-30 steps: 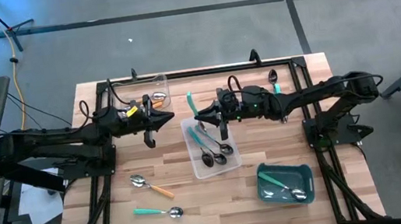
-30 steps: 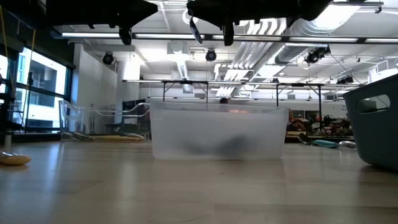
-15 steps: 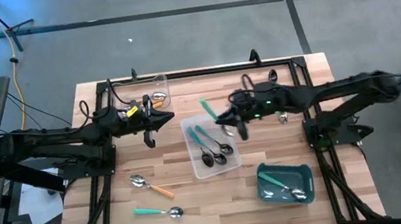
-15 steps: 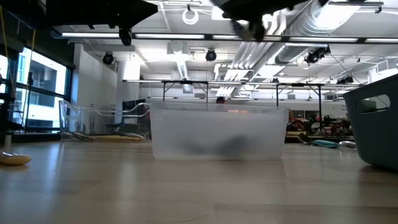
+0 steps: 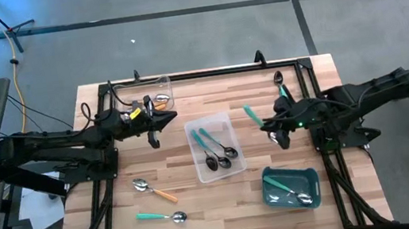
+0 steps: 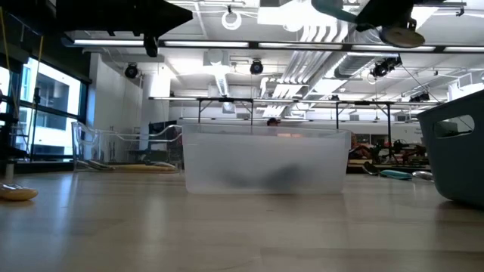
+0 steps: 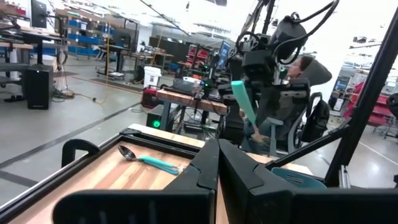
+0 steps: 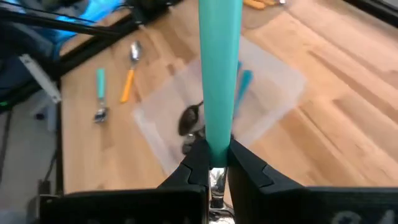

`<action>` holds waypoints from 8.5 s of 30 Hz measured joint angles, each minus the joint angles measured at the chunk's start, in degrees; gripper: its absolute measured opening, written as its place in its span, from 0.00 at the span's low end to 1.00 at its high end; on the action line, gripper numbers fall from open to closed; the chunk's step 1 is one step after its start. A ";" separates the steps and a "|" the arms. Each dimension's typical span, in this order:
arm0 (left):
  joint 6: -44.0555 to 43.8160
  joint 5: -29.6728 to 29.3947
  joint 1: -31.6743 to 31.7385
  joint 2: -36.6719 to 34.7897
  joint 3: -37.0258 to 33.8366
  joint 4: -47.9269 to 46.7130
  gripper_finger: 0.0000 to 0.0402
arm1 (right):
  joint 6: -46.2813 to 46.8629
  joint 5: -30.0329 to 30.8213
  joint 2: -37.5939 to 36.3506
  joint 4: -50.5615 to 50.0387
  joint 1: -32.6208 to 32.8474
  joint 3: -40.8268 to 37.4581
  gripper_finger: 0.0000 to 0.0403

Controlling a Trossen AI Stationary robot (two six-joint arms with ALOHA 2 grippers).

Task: Sort silverware by color (type)
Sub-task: Put the light blue spoon into the blue bin, then put the yellow spoon into the transparent bin

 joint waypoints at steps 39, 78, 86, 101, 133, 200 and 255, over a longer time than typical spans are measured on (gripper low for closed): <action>0.01 -0.72 0.04 0.00 -0.02 -2.49 0.00 | 42.72 -22.86 24.47 -7.44 30.20 -2.14 0.04; -1.46 -0.71 0.05 0.00 -0.02 -2.85 0.00 | 38.80 -21.19 24.60 6.97 24.68 -18.45 0.09; -1.46 -0.72 0.04 0.00 -0.02 -2.86 0.00 | 39.37 -21.07 24.64 6.69 24.68 -18.53 0.22; -1.44 -0.72 0.06 0.01 -0.02 -2.86 0.00 | 40.29 -21.98 24.68 7.10 24.68 -18.58 0.28; -1.42 -0.70 0.07 0.02 -0.02 -2.84 0.00 | 36.57 -19.16 8.76 -11.61 24.72 -7.59 0.52; -2.97 -2.96 0.07 0.00 -0.02 -2.76 0.00 | -23.61 -15.21 6.49 57.76 -10.01 -21.97 0.00; -0.99 -2.38 0.00 -0.17 -0.01 -2.85 0.10 | -28.82 -29.70 7.39 68.41 -26.82 -21.44 0.00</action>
